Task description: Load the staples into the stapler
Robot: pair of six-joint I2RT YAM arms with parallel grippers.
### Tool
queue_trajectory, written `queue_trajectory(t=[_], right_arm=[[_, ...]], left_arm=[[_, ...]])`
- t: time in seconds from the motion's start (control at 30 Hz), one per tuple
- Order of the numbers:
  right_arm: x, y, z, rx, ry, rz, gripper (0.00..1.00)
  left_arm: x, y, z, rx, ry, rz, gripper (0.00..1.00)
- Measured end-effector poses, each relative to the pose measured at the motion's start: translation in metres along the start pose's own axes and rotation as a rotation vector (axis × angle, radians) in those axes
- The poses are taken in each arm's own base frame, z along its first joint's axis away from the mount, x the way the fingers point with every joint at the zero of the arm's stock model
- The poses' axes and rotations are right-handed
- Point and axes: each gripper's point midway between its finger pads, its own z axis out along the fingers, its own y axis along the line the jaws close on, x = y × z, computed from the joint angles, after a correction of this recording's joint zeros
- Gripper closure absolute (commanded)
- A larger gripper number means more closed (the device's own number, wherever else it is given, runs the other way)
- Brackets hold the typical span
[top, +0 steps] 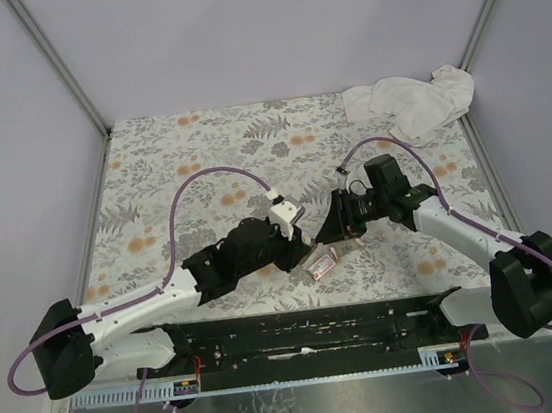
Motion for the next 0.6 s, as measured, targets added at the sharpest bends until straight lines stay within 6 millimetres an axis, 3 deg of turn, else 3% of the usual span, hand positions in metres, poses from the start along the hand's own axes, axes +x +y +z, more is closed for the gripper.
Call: queue_trajectory(t=[0.6], right_arm=[[0.006,0.01,0.013,-0.066,0.034,0.016,0.72]], left_arm=[[-0.002,-0.002,-0.004,0.005,-0.005,0.014,1.0]])
